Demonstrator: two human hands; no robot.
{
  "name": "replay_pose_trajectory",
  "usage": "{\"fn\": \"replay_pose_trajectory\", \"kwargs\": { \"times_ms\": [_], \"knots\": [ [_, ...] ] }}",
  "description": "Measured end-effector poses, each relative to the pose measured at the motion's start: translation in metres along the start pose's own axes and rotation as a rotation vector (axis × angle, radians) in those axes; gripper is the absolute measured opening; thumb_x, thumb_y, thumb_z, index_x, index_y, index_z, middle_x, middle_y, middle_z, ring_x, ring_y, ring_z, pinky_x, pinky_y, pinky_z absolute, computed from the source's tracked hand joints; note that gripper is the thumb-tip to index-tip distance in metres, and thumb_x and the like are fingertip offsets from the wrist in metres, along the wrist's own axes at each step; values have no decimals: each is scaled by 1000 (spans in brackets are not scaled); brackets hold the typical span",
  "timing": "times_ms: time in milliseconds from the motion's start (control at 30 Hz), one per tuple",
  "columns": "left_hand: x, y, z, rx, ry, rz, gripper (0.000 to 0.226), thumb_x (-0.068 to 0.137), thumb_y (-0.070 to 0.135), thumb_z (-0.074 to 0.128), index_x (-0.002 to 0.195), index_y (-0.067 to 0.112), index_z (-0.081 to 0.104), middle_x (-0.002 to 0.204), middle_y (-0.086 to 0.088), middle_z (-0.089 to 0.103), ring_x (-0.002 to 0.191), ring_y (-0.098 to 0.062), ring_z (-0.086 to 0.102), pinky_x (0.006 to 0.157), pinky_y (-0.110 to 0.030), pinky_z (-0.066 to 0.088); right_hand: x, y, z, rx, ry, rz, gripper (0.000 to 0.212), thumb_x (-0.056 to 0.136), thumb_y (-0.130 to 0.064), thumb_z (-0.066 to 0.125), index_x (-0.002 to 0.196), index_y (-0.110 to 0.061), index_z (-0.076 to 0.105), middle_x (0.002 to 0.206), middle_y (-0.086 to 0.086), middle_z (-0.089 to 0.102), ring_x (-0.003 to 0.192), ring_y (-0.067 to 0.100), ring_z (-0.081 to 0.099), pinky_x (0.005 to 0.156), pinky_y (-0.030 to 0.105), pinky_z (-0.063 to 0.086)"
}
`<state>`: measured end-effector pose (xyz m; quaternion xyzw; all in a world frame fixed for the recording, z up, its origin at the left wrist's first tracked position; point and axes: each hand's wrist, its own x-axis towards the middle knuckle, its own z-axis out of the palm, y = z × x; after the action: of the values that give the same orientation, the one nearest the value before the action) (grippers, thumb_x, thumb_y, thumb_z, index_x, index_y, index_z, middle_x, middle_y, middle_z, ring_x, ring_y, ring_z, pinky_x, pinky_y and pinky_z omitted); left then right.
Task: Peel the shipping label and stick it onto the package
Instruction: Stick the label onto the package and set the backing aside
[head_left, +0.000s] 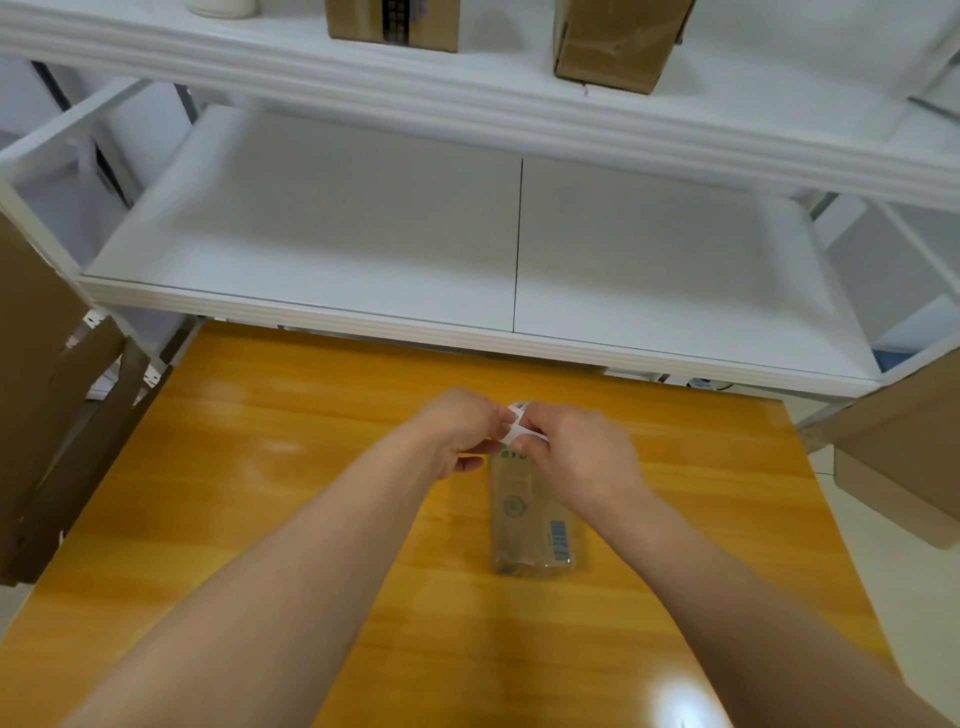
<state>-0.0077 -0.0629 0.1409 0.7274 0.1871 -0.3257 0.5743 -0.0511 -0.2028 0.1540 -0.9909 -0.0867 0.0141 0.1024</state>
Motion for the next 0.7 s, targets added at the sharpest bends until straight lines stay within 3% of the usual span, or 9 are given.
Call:
{"fn": "replay_pose_trajectory", "kwargs": {
  "times_ms": [100, 233, 433, 567, 700],
  "knots": [
    [-1, -1, 7, -33, -5, -12, 24, 92, 3, 56, 105, 16, 72, 101, -7, 74, 81, -16, 66, 75, -34, 51, -3, 5, 1, -36, 5, -33, 19, 96, -41, 53, 107, -27, 61, 97, -1, 68, 84, 23, 62, 56, 32, 41],
    [0, -3, 14, -70, 32, -4, 28, 86, -3, 62, 107, 15, 70, 99, -9, 72, 85, -20, 64, 73, -34, 50, -9, 13, 4, -70, -2, -64, 20, 96, -40, 53, 110, -28, 62, 104, -1, 67, 93, 23, 61, 60, 31, 37],
    [-1, -6, 24, -159, 61, 62, 41, 81, -17, 62, 108, 13, 69, 95, -3, 67, 80, -19, 63, 68, -30, 52, -18, 26, 5, 21, -34, -27, 24, 89, -48, 63, 103, -29, 61, 100, -7, 64, 91, 18, 59, 62, 31, 46],
    [-3, -9, 30, -191, 108, 130, 44, 80, -21, 58, 108, 11, 67, 110, -9, 70, 88, -23, 68, 56, -24, 49, -21, 34, 6, 198, -93, 102, 27, 86, -57, 62, 89, -30, 63, 87, -11, 64, 79, 14, 59, 59, 34, 50],
    [-8, -10, 33, -235, 126, 190, 45, 80, -23, 57, 111, 9, 67, 110, -9, 68, 96, -25, 68, 50, -19, 48, -18, 49, 4, 564, -99, 369, 22, 94, -41, 61, 91, -20, 67, 89, -5, 70, 79, 16, 65, 73, 41, 57]
  ]
}}
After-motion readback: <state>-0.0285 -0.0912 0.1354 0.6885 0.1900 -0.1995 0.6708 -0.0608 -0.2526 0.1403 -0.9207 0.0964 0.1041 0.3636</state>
